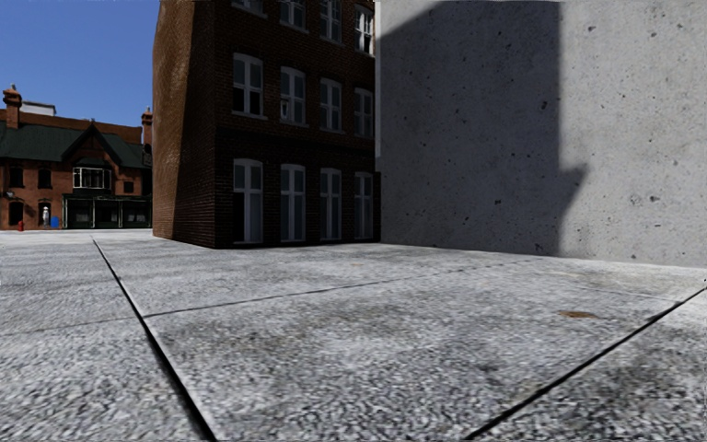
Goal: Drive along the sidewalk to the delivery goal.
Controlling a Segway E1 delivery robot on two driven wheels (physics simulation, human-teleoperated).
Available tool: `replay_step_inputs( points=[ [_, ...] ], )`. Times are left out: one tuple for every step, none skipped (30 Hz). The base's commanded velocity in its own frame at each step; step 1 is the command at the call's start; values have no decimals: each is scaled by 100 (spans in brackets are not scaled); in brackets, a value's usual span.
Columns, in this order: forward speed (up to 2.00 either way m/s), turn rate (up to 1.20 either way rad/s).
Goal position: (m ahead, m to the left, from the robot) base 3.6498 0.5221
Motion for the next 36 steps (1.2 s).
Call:
replay_step_inputs(
  points=[
    [194,41],
    [193,41],
    [193,41],
    [192,41],
    [192,41],
    [192,41],
    [191,41],
    [191,41],
    [191,41],
    [191,41],
    [191,41],
    [191,41],
    [191,41],
    [191,41],
    [191,41],
    [191,41],
    [191,40],
    [191,40],
    [191,40],
    [191,38],
    [191,38],
    [191,38],
    [191,38],
    [191,34],
    [191,23],
    [191,23],
    [191,18],
    [191,16],
    [191,16],
    [191,16],
    [191,16],
    [191,11],
    [191,11],
    [191,4],
    [191,0],
    [191,0]
  ],
)
